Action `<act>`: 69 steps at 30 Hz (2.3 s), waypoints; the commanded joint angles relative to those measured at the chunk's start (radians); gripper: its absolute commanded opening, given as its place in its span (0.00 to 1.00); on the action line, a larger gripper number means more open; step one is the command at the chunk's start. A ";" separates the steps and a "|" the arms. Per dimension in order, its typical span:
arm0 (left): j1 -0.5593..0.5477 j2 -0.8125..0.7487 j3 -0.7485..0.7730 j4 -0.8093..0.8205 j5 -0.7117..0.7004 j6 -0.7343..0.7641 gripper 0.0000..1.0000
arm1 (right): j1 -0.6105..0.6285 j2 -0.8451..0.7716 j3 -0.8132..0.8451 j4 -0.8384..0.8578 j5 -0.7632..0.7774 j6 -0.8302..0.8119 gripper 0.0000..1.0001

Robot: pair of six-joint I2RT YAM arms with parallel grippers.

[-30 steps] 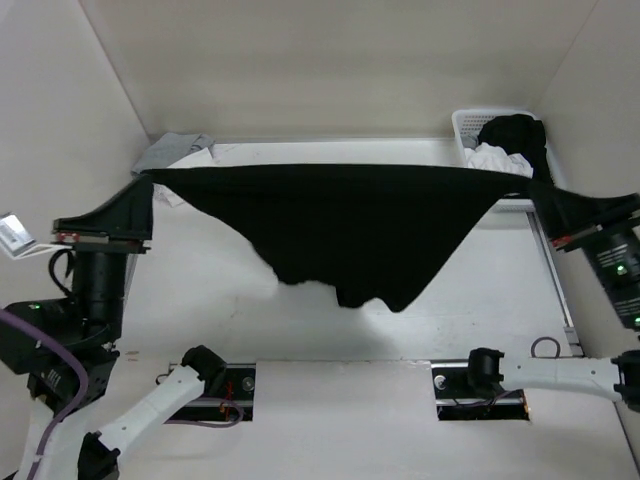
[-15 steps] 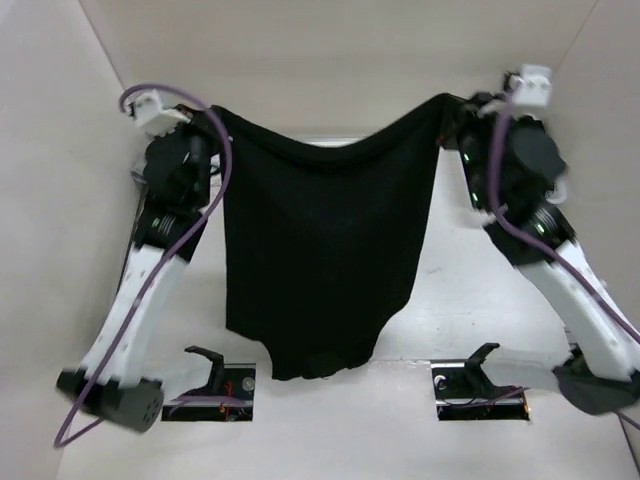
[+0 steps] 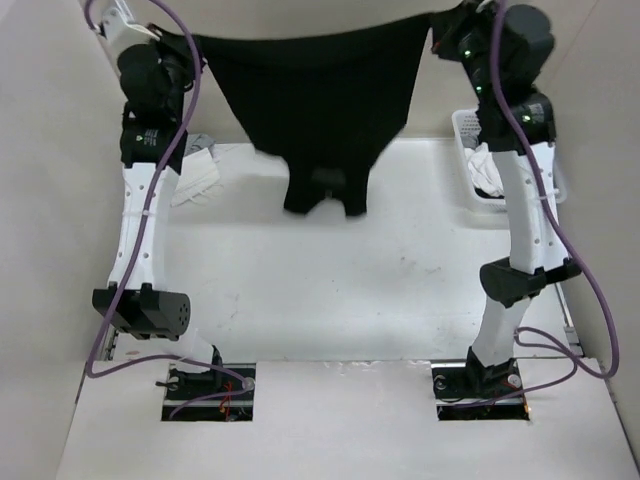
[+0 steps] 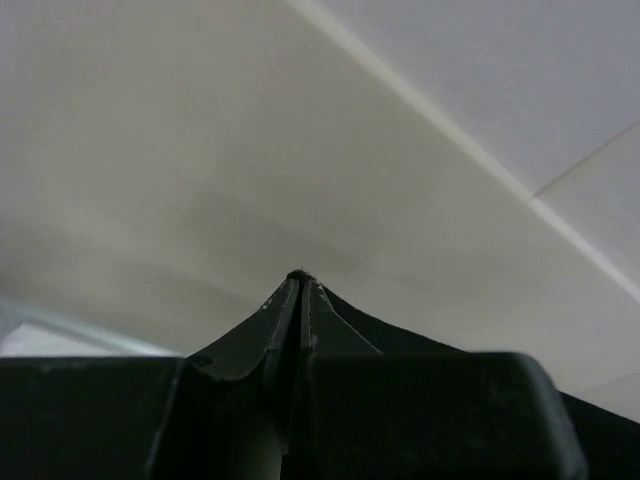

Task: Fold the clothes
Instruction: Flatten the tank top out, then fold the tank top

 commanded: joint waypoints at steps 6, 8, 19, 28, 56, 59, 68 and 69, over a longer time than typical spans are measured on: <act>0.042 -0.071 0.097 0.061 0.056 0.014 0.03 | -0.010 -0.091 0.090 -0.007 -0.028 -0.004 0.00; 0.039 -0.089 0.060 0.069 0.056 0.020 0.03 | -0.023 -0.138 -0.015 -0.015 -0.022 -0.009 0.00; -0.078 -0.531 -0.863 0.319 0.000 -0.013 0.03 | 0.028 -0.806 -1.288 0.300 0.022 0.014 0.00; -0.095 -1.130 -1.374 -0.025 -0.053 -0.041 0.04 | 0.270 -1.314 -1.968 0.242 0.027 0.340 0.00; -0.149 -1.048 -1.359 -0.071 -0.158 -0.257 0.02 | 0.406 -1.195 -1.982 0.195 0.156 0.465 0.00; -0.127 -0.940 -1.333 0.038 -0.169 -0.254 0.02 | 0.243 -1.120 -1.960 0.309 0.047 0.410 0.00; -0.081 -0.350 -1.079 0.414 -0.198 -0.247 0.02 | -0.070 -0.665 -1.718 0.619 -0.151 0.378 0.00; -0.079 -0.294 -1.042 0.431 -0.195 -0.242 0.02 | -0.085 -0.607 -1.678 0.636 -0.156 0.376 0.00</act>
